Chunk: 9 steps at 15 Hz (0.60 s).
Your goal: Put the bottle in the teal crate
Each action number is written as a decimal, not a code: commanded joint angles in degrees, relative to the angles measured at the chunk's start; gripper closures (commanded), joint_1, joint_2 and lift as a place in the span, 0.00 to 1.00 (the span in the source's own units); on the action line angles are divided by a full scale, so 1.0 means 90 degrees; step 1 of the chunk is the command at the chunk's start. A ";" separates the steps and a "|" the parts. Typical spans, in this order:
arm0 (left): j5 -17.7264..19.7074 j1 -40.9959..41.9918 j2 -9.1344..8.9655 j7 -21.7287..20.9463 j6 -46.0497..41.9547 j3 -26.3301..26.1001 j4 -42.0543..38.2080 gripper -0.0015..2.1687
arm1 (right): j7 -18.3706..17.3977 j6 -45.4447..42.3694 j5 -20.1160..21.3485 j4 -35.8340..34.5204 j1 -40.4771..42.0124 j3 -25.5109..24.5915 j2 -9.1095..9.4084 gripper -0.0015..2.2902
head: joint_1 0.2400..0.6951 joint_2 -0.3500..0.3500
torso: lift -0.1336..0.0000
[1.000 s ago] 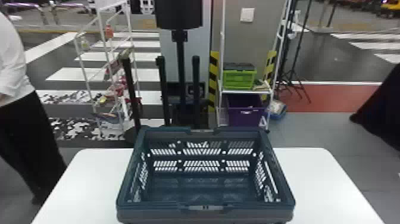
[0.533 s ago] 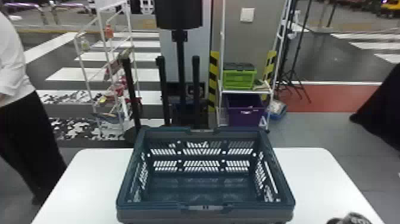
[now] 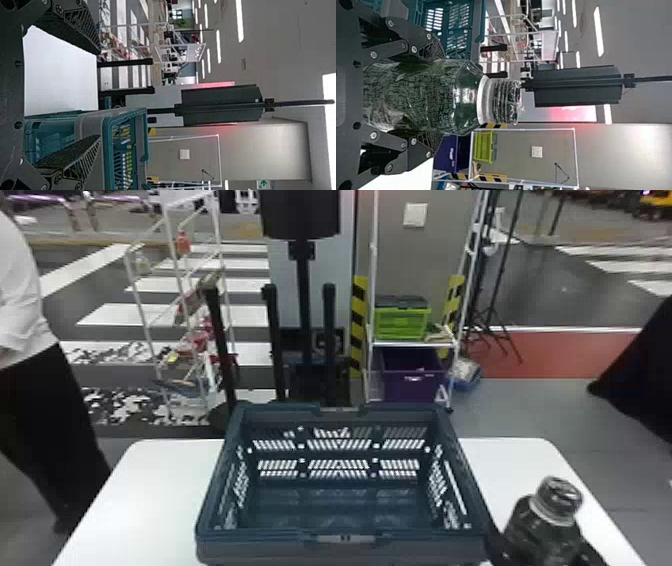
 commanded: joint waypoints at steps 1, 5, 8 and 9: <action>0.0002 0.0010 0.0006 0.0001 -0.0019 0.0002 0.0007 0.07 | -0.0004 0.0893 0.0019 -0.0030 -0.0603 0.0055 0.0006 0.95 | 0.57 0.50 | 1.00; 0.0002 0.0000 0.0006 0.0001 0.0001 0.0011 -0.0003 0.07 | -0.0356 0.2651 0.0029 -0.0166 -0.1697 0.0554 -0.0420 0.95 | 0.57 0.50 | 1.00; 0.0031 0.0000 0.0016 0.0001 0.0001 0.0021 0.0017 0.07 | -0.0541 0.3959 0.0029 -0.0059 -0.2615 0.0954 -0.0576 0.95 | 0.57 0.50 | 1.00; 0.0031 0.0010 0.0026 0.0001 0.0001 0.0031 0.0017 0.07 | -0.0619 0.4291 0.0029 0.0039 -0.2927 0.1110 -0.0615 0.95 | 0.57 0.50 | 1.00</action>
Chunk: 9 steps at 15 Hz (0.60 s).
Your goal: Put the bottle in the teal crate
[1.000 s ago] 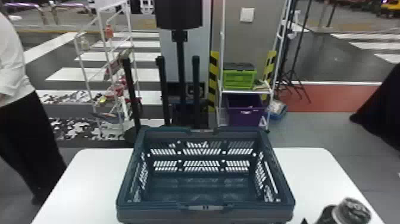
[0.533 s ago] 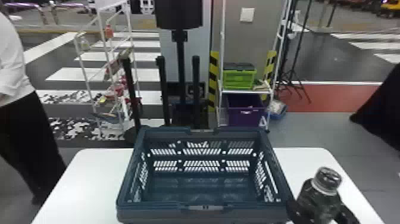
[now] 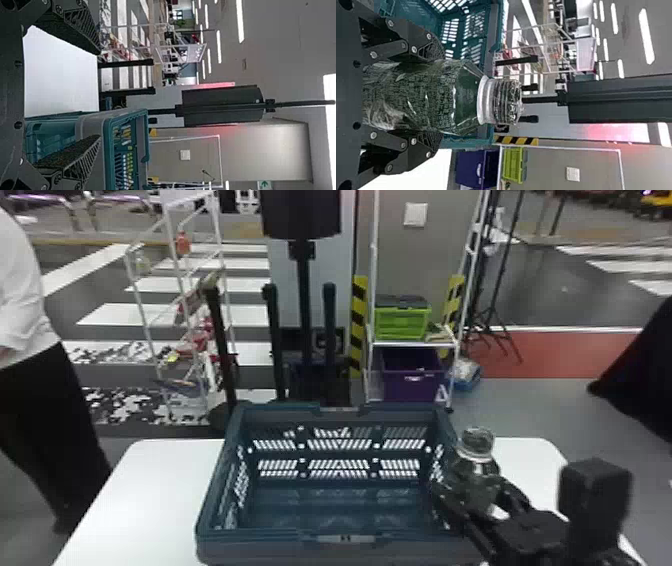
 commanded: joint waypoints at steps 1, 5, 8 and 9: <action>0.0018 0.0006 0.0007 0.0000 0.0000 0.0008 0.0005 0.07 | -0.0136 0.0749 -0.0016 0.0251 -0.0717 0.0384 -0.0132 0.95 | 0.57 0.50 | 1.00; 0.0018 0.0006 0.0007 0.0000 0.0000 0.0008 0.0015 0.07 | -0.0322 0.1608 -0.0095 0.1023 -0.1831 0.1019 -0.0161 0.95 | 0.57 0.50 | 1.00; 0.0018 0.0026 0.0007 0.0000 -0.0039 0.0018 0.0034 0.07 | -0.0439 0.2077 -0.0221 0.1862 -0.2592 0.1429 -0.0122 0.95 | 0.57 0.50 | 1.00; 0.0018 0.0026 0.0007 0.0000 -0.0039 0.0018 0.0044 0.07 | -0.0468 0.2077 -0.0348 0.2234 -0.2807 0.1517 -0.0083 0.95 | 0.57 0.50 | 1.00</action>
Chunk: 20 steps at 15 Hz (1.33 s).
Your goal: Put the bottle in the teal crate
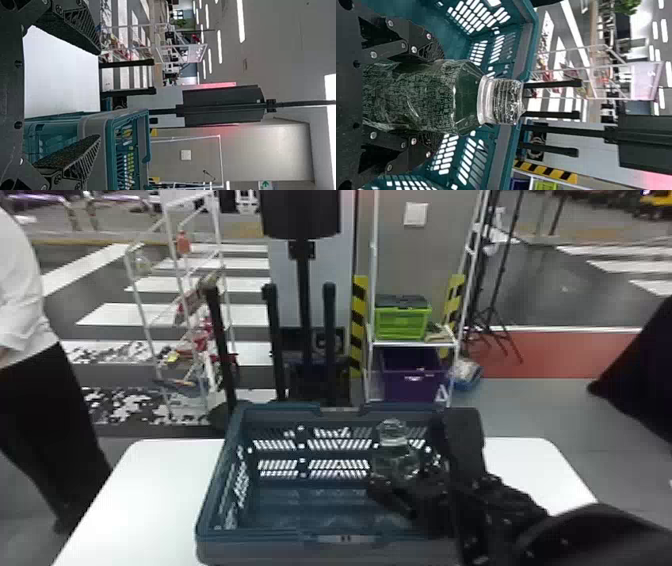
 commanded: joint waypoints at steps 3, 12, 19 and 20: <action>0.0010 0.0006 0.0000 0.0000 -0.0071 0.0002 0.0055 0.07 | -0.0019 0.0049 -0.0511 0.1391 -0.0733 0.0200 0.0186 0.95 | 0.57 0.50 | 1.00; 0.0059 -0.0052 0.0000 -0.0019 -0.0071 0.0051 0.0133 0.07 | -0.0019 -0.0440 -0.0853 0.3188 -0.1729 0.0249 0.0635 0.95 | 0.57 0.50 | 1.00; 0.0118 -0.0043 0.0000 -0.0039 -0.0071 0.0129 0.0143 0.07 | -0.0205 -0.0420 -0.1107 0.4086 -0.2247 0.0298 0.0680 0.94 | 0.57 0.50 | 1.00; 0.0118 -0.0043 0.0000 -0.0039 -0.0071 0.0129 0.0143 0.07 | -0.0205 -0.0420 -0.1155 0.4282 -0.2315 0.0298 0.0680 0.94 | 0.57 0.50 | 1.00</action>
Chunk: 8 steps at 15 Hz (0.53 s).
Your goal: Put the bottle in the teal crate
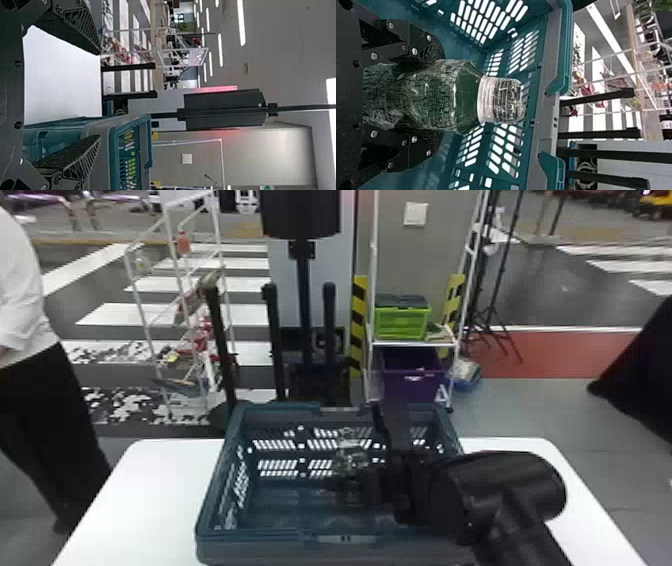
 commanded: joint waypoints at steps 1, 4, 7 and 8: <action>0.0005 0.0000 0.0000 0.0000 0.0000 0.0007 0.0001 0.07 | 0.0002 0.0059 -0.0119 0.0403 -0.0172 0.0005 0.0006 0.94 | 0.57 0.50 | 1.00; 0.0015 -0.0010 0.0000 -0.0009 0.0000 0.0026 0.0011 0.07 | 0.0002 0.0039 -0.0187 0.0823 -0.0289 0.0015 0.0006 0.94 | 0.57 0.50 | 1.00; 0.0024 -0.0010 0.0000 -0.0009 0.0000 0.0046 0.0011 0.07 | 0.0002 -0.0039 -0.0158 0.1018 -0.0396 0.0015 0.0006 0.94 | 0.57 0.50 | 1.00; 0.0034 -0.0020 0.0000 -0.0019 0.0000 0.0056 0.0021 0.07 | 0.0002 -0.0059 -0.0177 0.1057 -0.0406 0.0025 0.0006 0.89 | 0.57 0.50 | 1.00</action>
